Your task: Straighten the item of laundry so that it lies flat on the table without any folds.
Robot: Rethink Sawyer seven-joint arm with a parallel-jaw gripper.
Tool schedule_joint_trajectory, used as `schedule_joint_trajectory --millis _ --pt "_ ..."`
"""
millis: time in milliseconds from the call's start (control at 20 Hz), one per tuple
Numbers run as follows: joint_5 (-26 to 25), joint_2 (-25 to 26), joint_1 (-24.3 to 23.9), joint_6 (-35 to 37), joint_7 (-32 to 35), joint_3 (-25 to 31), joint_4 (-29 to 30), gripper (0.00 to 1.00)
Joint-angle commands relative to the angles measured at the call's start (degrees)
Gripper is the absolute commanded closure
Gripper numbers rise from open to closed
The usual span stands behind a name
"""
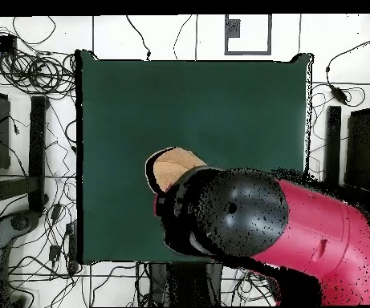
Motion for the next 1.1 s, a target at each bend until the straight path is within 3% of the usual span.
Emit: schedule_joint_trajectory --millis 50,450,750,1100 --pt "3.07 4.65 -0.46 7.45 12.34 2.71 0.91 1.0" --pt "8.9 11.54 -4.16 6.8 5.72 6.46 2.61 1.0" --pt "8.98 17.05 -6.24 6.73 2.89 8.68 1.17 1.0" --pt "13.05 25.12 -10.58 4.23 -1.93 13.64 1.14 1.0"
